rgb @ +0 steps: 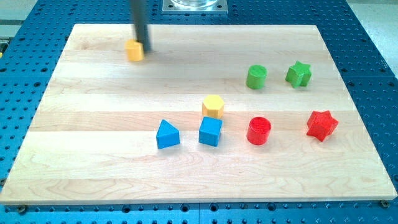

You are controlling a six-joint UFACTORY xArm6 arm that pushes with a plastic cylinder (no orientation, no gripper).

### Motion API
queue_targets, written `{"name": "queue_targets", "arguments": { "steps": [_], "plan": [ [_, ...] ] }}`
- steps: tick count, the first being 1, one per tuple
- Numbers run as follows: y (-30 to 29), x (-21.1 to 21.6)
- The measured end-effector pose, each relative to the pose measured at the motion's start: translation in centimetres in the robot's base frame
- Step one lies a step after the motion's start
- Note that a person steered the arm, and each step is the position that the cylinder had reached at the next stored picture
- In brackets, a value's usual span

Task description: Place heart at the top left corner of the board

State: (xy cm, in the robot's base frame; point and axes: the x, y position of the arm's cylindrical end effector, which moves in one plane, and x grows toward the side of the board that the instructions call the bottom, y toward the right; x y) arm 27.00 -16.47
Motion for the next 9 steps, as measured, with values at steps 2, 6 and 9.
{"name": "queue_targets", "arguments": {
  "steps": [2,6,9],
  "plan": [
    [4.4,2.2],
    [-5.7,6.2],
    [-7.6,2.4]
  ]
}}
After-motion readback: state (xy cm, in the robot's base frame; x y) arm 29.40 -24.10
